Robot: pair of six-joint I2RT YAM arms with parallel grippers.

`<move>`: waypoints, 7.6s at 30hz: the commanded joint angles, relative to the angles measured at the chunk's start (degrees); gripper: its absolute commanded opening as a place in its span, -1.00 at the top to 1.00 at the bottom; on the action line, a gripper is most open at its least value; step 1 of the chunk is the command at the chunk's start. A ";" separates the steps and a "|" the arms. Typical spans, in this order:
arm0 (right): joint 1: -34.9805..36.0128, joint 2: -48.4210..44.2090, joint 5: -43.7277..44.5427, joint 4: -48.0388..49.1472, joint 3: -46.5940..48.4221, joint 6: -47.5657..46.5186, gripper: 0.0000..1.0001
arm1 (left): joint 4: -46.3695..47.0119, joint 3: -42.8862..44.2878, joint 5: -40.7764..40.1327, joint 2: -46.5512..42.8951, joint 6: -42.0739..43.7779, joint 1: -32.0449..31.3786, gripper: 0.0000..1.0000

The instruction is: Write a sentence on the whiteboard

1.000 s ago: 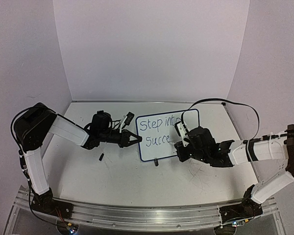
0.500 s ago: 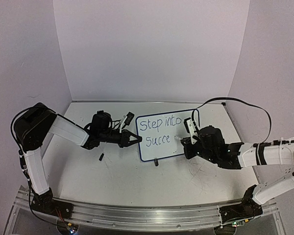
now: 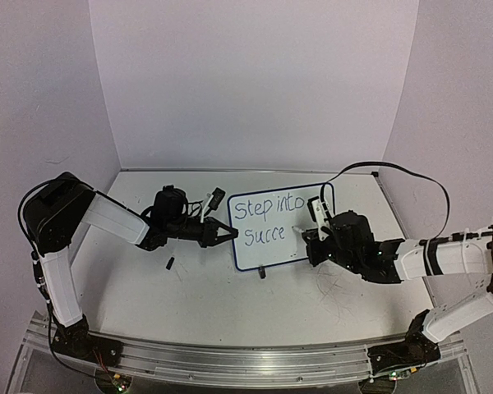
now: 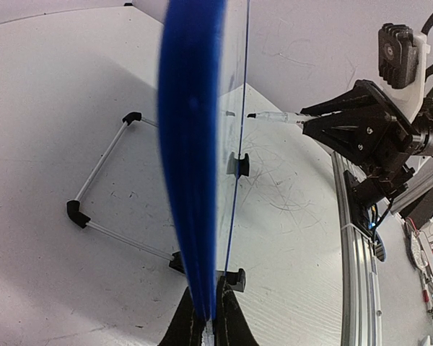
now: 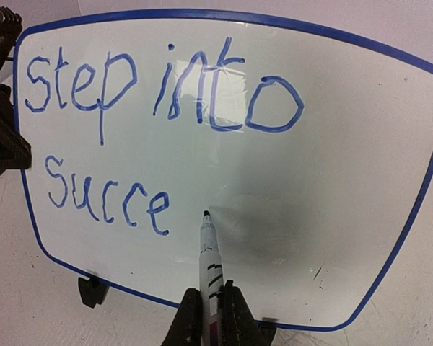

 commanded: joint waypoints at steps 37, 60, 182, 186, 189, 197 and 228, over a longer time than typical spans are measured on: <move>0.08 3.50 -2.41 1.20 3.50 0.20 1.00 | -6.14 0.08 -5.53 0.27 4.04 0.54 1.00; 0.10 2.17 1.50 -3.40 2.56 1.94 1.00 | -6.15 -0.16 -5.88 0.13 4.03 0.54 1.00; -0.07 -0.68 2.69 -4.03 -0.56 4.05 1.00 | -6.58 0.07 -5.96 0.14 3.91 0.45 1.00; 0.27 0.05 2.09 -4.03 -0.31 3.96 1.00 | -6.57 0.19 -5.88 0.17 3.87 0.45 1.00; 0.45 0.60 1.64 -3.99 0.07 3.90 1.00 | -6.59 0.18 -5.86 0.16 3.95 0.45 1.00; 0.83 2.22 0.81 -2.85 1.49 3.44 1.00 | -6.65 0.11 -5.95 -0.09 4.00 0.45 1.00; -0.87 -2.23 0.72 -1.66 -1.69 3.48 1.00 | -7.09 -0.15 -6.41 -0.28 4.10 0.45 1.00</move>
